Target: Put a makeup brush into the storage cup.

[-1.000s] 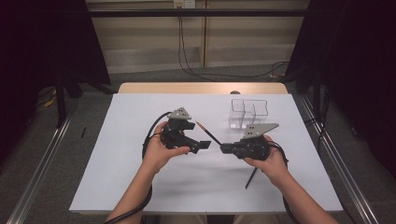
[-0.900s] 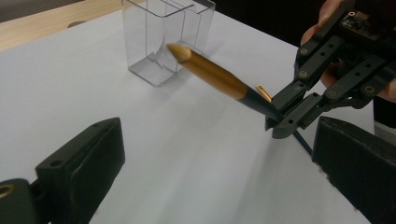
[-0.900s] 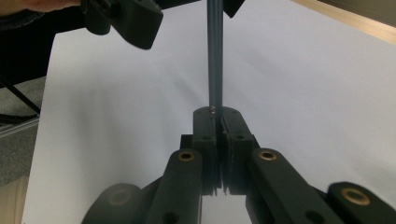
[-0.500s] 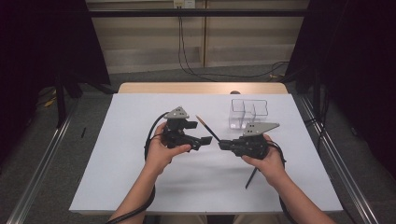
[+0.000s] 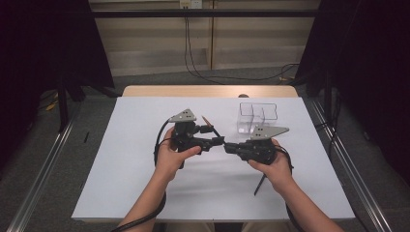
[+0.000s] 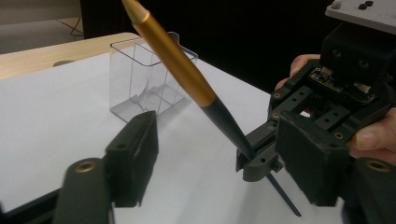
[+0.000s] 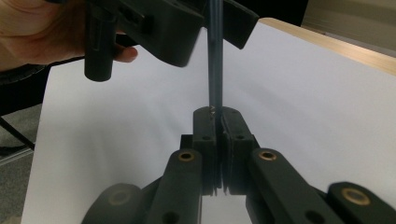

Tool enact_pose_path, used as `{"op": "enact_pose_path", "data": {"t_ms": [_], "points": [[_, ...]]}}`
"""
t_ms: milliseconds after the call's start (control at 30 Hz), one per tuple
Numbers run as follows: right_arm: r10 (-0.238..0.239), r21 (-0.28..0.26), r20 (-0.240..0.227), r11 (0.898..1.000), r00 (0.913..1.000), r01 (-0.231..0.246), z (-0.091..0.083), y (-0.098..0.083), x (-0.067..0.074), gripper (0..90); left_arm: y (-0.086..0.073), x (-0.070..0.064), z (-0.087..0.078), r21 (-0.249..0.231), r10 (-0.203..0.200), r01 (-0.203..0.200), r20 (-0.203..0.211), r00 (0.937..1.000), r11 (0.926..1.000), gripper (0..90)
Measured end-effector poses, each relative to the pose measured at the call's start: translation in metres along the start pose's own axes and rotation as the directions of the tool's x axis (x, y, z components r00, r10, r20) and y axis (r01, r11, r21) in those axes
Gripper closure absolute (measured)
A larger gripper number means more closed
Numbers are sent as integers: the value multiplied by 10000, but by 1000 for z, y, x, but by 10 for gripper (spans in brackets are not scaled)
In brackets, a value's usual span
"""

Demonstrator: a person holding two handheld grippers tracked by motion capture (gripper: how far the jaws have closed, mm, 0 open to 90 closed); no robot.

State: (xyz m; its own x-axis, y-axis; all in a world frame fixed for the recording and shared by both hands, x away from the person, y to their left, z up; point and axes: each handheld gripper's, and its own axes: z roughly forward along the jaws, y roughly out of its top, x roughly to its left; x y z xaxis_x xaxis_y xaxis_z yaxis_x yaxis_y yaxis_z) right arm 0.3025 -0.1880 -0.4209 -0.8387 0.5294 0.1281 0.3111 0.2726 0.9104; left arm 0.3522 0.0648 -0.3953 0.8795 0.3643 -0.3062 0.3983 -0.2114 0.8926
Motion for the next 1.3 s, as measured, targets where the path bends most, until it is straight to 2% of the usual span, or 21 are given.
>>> {"op": "enact_pose_path", "data": {"t_ms": [267,500,767,967,1133,1300], "points": [[63,-59,133,10000,9999,-62,0,0,0,860,-3,2,1,-234,-288,296,349,9990,9993,571],[86,-56,201,9999,9998,-85,1,0,1,859,-5,3,2,-316,-451,470,587,9973,9984,726],[206,-157,281,9997,9994,-201,4,-1,3,858,-7,2,5,-569,-616,667,871,9943,9961,789],[359,-251,243,9991,9991,-353,6,0,4,859,-9,0,10,-567,-651,714,1065,9922,9958,816],[443,-238,227,9988,9988,-438,9,0,5,858,-9,-2,12,-475,-463,513,1021,9937,9976,833],[532,-245,212,9983,9984,-527,9,-1,6,858,-10,-2,12,-549,-511,570,1039,9933,9969,834]]}}
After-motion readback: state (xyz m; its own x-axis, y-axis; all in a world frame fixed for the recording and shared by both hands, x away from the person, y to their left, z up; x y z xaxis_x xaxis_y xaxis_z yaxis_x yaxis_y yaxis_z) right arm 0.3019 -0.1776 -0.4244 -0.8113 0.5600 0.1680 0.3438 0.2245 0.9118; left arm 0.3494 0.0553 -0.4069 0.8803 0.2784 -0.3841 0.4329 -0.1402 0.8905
